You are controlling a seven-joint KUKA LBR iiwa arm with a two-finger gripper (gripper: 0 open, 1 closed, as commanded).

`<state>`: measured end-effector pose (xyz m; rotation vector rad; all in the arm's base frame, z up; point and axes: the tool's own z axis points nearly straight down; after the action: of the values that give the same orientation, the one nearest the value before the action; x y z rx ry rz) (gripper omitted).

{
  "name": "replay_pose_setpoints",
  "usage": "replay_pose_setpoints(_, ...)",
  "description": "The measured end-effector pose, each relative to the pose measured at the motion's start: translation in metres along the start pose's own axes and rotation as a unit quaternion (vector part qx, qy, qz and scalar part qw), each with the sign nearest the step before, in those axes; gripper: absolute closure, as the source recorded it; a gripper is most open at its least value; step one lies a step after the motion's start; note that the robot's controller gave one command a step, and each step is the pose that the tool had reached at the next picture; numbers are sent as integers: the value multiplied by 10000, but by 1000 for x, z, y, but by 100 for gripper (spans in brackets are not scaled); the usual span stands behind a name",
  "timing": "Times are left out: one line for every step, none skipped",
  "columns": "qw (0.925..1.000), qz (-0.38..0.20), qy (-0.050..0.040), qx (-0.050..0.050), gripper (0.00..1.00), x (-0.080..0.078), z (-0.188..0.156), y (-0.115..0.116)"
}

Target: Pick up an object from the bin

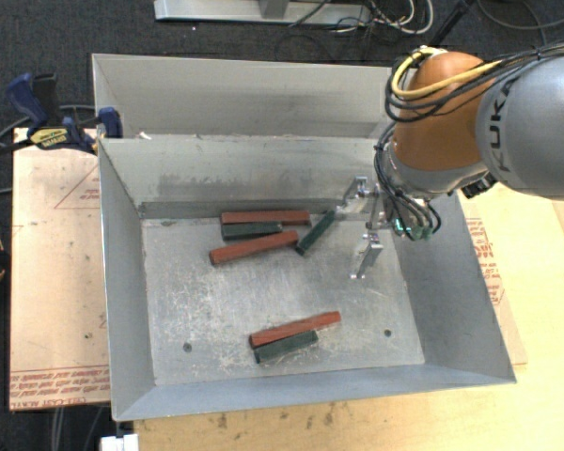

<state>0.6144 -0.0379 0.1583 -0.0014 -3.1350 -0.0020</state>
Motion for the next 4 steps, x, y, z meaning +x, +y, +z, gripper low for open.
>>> replay_pose_setpoints(10000, -3, -40, 3, 0, -2, -5, 0)
replay_pose_setpoints(9990, 383, -229, 5, 100, -16, 74, 28)
replay_pose_setpoints(9993, 371, -109, -8, 0, -11, 76, 30)
replay_pose_setpoints(9992, 368, -123, -9, 0, -11, 76, 30)
